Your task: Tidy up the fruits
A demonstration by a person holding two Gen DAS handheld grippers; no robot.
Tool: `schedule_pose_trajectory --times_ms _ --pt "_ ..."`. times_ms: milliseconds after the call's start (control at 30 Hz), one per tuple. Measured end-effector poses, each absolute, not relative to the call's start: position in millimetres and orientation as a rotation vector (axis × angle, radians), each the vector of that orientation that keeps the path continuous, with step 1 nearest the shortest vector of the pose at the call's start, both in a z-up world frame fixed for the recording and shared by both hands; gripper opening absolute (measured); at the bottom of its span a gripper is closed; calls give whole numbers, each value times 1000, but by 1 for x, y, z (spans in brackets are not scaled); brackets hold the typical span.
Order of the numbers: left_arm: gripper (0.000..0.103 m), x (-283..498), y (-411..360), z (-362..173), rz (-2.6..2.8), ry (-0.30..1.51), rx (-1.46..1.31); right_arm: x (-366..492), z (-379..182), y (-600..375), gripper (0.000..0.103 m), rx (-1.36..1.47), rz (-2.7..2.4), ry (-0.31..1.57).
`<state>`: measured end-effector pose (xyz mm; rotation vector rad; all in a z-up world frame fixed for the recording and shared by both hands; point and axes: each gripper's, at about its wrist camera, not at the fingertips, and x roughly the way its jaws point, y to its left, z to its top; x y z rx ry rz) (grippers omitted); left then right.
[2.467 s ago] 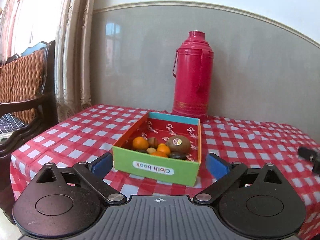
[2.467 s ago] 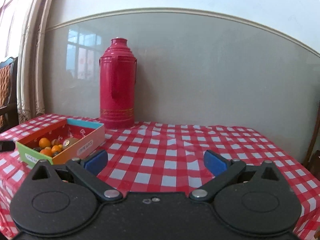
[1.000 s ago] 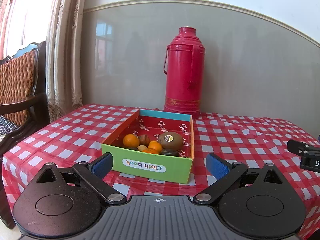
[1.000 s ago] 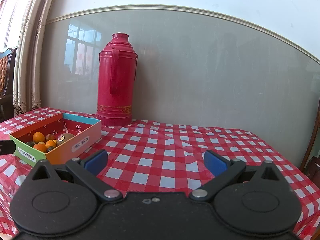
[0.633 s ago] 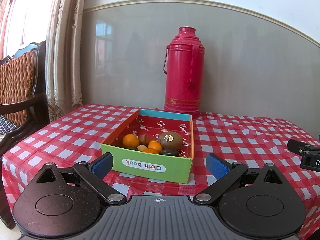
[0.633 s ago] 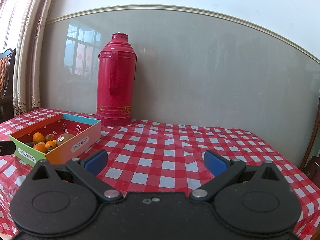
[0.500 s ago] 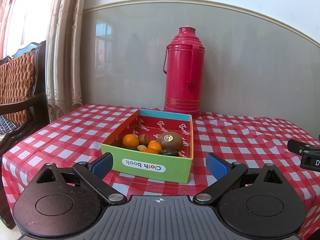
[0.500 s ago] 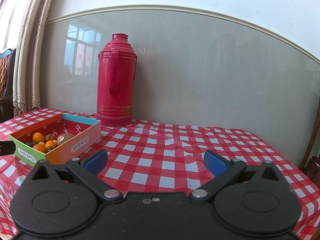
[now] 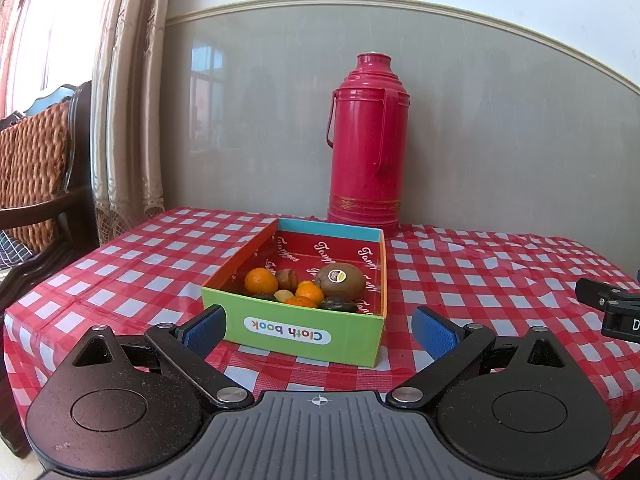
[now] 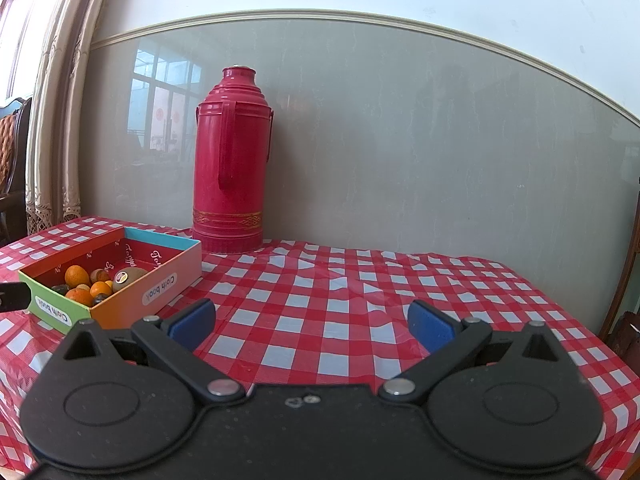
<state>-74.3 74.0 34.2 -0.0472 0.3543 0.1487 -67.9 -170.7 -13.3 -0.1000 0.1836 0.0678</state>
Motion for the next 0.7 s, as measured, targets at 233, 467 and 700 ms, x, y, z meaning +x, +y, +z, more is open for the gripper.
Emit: schedule_pose_trajectory --times_ms 233,467,700 --pt "90 -77 74 34 169 334 -52 -68 -13 -171 97 -99 68 184" --pt "90 -80 75 35 237 329 -64 -68 -13 -172 97 -94 66 183" --pt "103 -77 74 35 167 356 -53 -68 -14 -171 97 -86 60 183"
